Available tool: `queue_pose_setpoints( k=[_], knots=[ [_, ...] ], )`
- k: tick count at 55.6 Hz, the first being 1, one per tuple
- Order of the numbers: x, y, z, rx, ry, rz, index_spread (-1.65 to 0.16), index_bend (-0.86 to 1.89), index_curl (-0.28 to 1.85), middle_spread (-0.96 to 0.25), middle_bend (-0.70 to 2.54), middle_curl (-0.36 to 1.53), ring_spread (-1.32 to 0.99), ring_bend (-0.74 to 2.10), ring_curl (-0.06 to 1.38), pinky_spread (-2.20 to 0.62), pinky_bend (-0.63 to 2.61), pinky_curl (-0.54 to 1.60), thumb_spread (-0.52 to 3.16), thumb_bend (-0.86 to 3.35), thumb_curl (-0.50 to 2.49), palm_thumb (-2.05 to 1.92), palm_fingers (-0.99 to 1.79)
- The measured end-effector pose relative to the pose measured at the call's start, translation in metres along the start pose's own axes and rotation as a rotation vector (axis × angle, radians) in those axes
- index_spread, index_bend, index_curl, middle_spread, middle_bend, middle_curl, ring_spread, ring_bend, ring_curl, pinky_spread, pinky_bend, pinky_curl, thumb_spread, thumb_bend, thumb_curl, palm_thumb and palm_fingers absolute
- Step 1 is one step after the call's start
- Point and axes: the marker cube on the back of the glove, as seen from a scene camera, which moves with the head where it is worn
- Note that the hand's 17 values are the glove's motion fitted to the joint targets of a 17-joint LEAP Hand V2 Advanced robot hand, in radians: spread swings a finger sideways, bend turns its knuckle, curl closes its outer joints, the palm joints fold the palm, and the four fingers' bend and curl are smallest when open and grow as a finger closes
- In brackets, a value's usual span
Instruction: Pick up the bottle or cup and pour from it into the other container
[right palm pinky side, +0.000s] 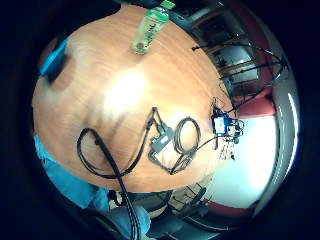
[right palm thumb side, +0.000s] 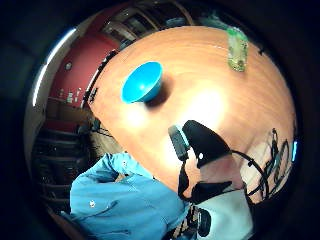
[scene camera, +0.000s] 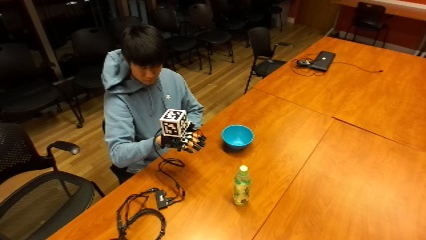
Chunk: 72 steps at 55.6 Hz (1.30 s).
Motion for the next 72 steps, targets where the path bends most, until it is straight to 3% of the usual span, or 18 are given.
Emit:
queue_pose_setpoints(
  k=[33,72],
  knots=[
    [0.112,-0.006,-0.005,0.014,0.006,0.147,-0.36,0.15,0.27,-0.01,0.19,0.3,0.09,0.33,0.27,0.24,0.54,0.26,1.08,-0.02,0.31,0.6,0.24],
    [0.152,-0.091,0.035,0.342,-0.45,0.141,-0.31,0.12,0.25,0.0,0.18,0.32,0.09,0.37,0.29,0.23,0.6,0.28,1.04,-0.03,0.33,0.6,0.18]
  ],
)
